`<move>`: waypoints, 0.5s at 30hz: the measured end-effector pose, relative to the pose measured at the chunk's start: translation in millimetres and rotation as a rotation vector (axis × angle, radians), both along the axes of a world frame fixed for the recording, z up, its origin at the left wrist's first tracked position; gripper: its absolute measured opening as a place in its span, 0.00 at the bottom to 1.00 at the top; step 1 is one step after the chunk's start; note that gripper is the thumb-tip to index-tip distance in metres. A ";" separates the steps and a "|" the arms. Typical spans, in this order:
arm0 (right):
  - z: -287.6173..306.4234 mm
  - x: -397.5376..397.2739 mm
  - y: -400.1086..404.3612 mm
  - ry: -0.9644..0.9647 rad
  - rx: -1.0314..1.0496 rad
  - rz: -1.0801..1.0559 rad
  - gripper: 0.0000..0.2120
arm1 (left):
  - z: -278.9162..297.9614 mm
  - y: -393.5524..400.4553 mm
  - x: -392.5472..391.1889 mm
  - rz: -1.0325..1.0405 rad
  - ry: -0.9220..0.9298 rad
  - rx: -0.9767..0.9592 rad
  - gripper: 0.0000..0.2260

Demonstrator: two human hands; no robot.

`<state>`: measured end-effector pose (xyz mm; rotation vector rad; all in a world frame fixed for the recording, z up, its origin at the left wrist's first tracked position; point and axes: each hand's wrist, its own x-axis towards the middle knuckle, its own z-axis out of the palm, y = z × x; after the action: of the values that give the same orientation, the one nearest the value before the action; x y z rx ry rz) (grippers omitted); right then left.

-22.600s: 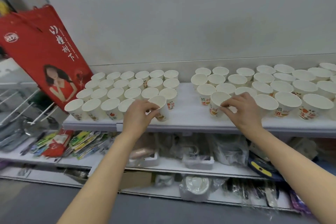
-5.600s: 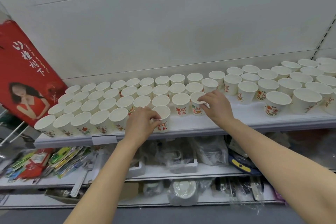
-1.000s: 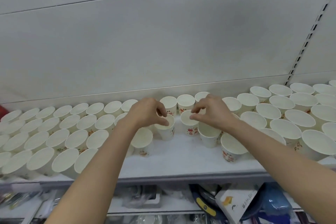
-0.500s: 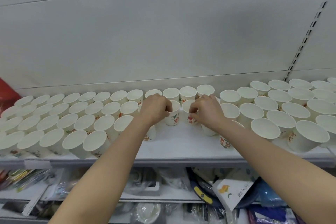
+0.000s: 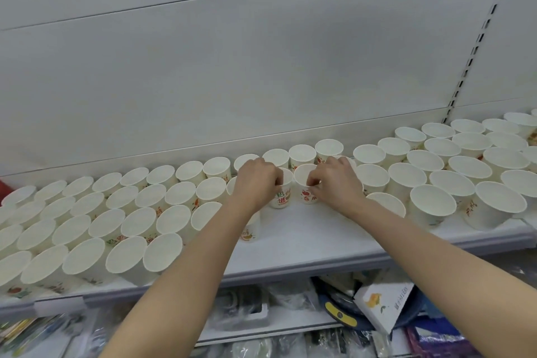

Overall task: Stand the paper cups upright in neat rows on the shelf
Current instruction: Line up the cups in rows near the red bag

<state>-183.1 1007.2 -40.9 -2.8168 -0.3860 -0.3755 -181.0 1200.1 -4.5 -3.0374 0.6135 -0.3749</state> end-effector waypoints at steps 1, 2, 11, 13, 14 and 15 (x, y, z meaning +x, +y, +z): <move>-3.7 0.8 2.1 -0.008 0.009 -0.005 0.02 | -1.8 0.7 0.1 -0.011 -0.025 0.011 0.04; -5.8 0.0 4.9 -0.019 0.015 -0.012 0.03 | -3.6 1.4 0.6 -0.014 -0.043 0.016 0.05; -13.4 -3.4 3.9 -0.040 -0.013 -0.091 0.03 | -13.7 7.6 6.9 -0.039 0.030 -0.114 0.10; -11.9 -3.3 3.9 -0.025 -0.015 -0.093 0.03 | -11.8 5.2 6.9 -0.042 0.028 -0.127 0.12; -9.4 -4.5 4.5 -0.032 -0.016 -0.092 0.03 | -10.5 3.7 6.2 -0.045 0.025 -0.133 0.12; -8.0 -5.7 4.3 -0.063 -0.006 -0.082 0.03 | -9.0 1.9 4.5 -0.052 0.023 -0.149 0.13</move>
<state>-188.9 1011.6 -48.9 -2.8384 -0.2852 -0.4818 -176.5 1202.1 -13.5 -3.1766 0.6972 -0.4049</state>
